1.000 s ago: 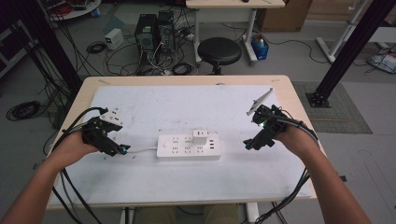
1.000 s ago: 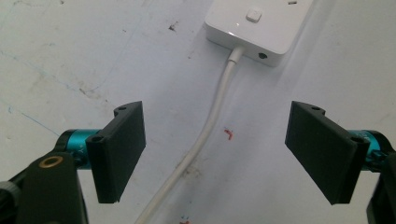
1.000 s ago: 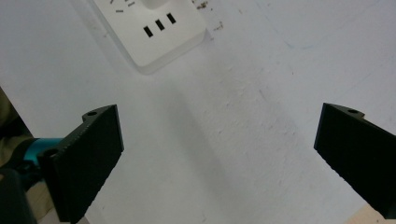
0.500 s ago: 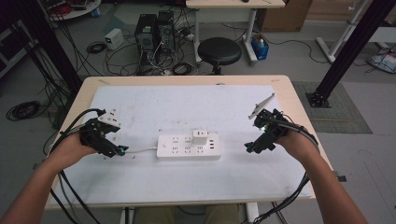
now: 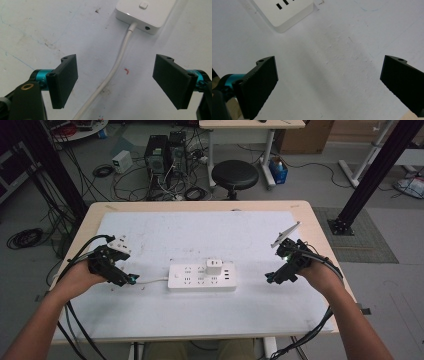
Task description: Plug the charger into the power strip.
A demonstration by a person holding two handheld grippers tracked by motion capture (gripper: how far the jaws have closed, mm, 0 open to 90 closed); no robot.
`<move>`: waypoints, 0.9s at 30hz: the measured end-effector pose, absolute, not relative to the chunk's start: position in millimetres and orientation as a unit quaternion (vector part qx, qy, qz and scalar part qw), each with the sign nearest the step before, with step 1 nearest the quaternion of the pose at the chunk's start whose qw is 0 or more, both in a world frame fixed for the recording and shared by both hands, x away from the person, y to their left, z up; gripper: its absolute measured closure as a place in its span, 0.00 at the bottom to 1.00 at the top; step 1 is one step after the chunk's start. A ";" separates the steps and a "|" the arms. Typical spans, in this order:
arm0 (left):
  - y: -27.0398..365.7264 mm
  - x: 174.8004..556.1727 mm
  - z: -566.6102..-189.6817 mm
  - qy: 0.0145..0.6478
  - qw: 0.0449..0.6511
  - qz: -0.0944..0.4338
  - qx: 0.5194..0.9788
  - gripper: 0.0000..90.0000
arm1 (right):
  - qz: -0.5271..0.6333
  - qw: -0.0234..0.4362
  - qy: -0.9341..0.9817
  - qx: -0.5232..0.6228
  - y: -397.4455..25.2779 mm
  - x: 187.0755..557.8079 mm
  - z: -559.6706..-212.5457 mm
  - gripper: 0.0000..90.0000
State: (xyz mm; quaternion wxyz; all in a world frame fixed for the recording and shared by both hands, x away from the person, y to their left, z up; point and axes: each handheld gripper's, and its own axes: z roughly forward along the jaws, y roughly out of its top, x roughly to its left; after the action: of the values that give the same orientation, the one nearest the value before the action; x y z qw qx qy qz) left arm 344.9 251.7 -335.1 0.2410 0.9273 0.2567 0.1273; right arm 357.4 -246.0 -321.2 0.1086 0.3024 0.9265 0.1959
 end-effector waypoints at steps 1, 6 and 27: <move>251.8 345.8 -336.4 0.260 0.244 0.127 0.926 0.22 | 0.196 0.108 0.926 0.305 -247.6 358.1 -321.8 0.01; 253.6 351.9 -346.6 0.274 0.244 0.130 0.921 0.22 | 0.211 0.115 0.911 0.334 -255.1 363.8 -328.7 0.01; 265.1 341.9 -433.4 0.411 0.353 0.199 0.817 0.22 | 0.266 0.150 0.796 0.522 -265.3 364.7 -426.6 0.01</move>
State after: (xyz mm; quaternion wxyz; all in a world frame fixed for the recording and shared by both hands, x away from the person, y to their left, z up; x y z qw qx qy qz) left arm 341.9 265.1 -433.4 0.3527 0.8169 0.4106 0.1994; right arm 364.7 -265.3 -426.6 0.1498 0.5221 0.7964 0.2659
